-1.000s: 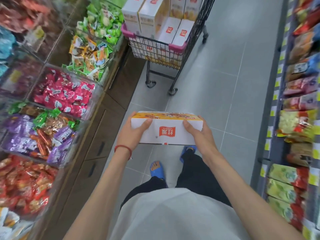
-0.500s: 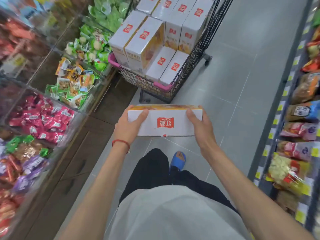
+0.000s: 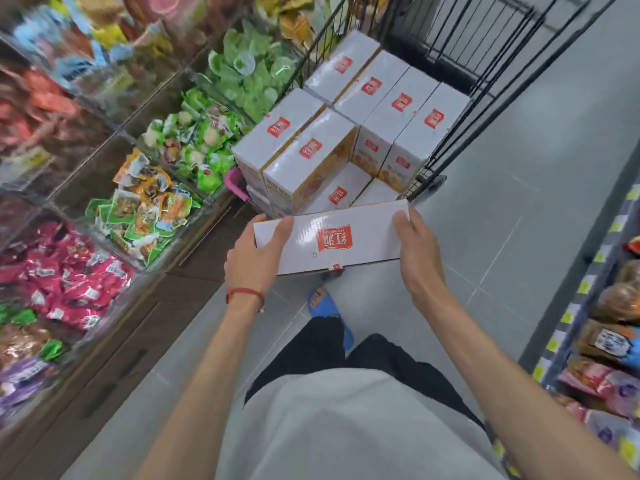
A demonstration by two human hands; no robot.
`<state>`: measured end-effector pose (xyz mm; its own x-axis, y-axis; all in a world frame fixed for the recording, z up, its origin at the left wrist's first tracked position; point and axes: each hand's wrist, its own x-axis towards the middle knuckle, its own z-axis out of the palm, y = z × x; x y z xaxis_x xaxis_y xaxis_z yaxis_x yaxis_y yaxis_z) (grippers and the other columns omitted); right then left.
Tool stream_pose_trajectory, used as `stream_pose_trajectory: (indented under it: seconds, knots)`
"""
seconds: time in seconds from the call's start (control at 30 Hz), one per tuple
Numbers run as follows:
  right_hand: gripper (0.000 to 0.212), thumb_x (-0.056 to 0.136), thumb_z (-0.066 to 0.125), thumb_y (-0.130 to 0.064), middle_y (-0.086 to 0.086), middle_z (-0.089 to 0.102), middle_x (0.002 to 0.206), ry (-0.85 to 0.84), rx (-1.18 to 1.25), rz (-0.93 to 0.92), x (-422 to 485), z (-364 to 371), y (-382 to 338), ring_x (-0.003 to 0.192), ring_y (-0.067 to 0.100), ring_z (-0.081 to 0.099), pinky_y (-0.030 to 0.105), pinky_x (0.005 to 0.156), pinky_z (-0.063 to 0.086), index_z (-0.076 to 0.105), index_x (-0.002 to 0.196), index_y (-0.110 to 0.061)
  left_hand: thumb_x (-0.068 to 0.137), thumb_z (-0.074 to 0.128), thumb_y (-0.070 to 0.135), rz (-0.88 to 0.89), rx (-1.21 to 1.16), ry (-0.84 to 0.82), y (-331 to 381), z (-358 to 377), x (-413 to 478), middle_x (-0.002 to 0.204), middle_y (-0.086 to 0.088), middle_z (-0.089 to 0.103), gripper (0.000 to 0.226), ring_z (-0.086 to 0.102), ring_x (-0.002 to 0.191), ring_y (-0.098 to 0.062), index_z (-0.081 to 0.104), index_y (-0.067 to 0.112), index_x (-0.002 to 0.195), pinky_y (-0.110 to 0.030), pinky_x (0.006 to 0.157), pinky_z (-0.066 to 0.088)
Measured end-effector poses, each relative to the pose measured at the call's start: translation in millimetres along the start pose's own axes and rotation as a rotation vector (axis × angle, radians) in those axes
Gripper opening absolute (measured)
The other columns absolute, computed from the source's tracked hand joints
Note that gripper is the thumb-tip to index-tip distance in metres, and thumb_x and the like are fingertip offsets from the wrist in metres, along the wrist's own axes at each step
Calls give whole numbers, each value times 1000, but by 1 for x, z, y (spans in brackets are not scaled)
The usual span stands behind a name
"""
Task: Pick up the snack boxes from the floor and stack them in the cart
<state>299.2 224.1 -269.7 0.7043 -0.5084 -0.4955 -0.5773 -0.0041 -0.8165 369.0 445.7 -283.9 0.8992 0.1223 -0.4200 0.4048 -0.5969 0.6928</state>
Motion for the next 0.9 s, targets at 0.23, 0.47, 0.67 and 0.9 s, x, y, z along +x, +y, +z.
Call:
stream_pose_trajectory:
  seconds: [0.23, 0.47, 0.67, 0.9]
  knots:
    - [43, 105, 42, -49, -16, 62, 137, -76, -34, -1, 74, 2, -44, 126, 12, 57, 35, 107, 43, 58, 143, -38, 78, 49, 85, -103, -24, 101, 36, 15, 32, 105, 5, 69, 62, 62, 105, -27, 63, 38, 116, -47, 96, 52]
    - [25, 110, 40, -38, -12, 60, 117, -314, -157, 10, 157, -9, -80, 117, 14, 57, 19, 79, 43, 58, 128, -35, 81, 55, 79, -316, -211, 202, 61, 65, 36, 100, 11, 70, 50, 67, 95, -17, 64, 36, 105, -47, 86, 59]
    - [39, 109, 40, -41, -14, 66, 124, -517, -302, -22, 222, -20, -91, 113, 8, 61, 27, 97, 50, 60, 141, -29, 91, 60, 61, -484, -365, 294, 88, 111, 38, 97, 11, 71, 27, 69, 91, -14, 64, 34, 97, -31, 75, 56]
    - [31, 108, 44, -41, -12, 71, 122, -646, -334, 32, 263, -18, -93, 117, 14, 65, 47, 105, 55, 66, 129, -34, 92, 61, 58, -632, -516, 347, 99, 138, 52, 98, 11, 69, 23, 69, 94, -18, 60, 36, 99, -39, 86, 60]
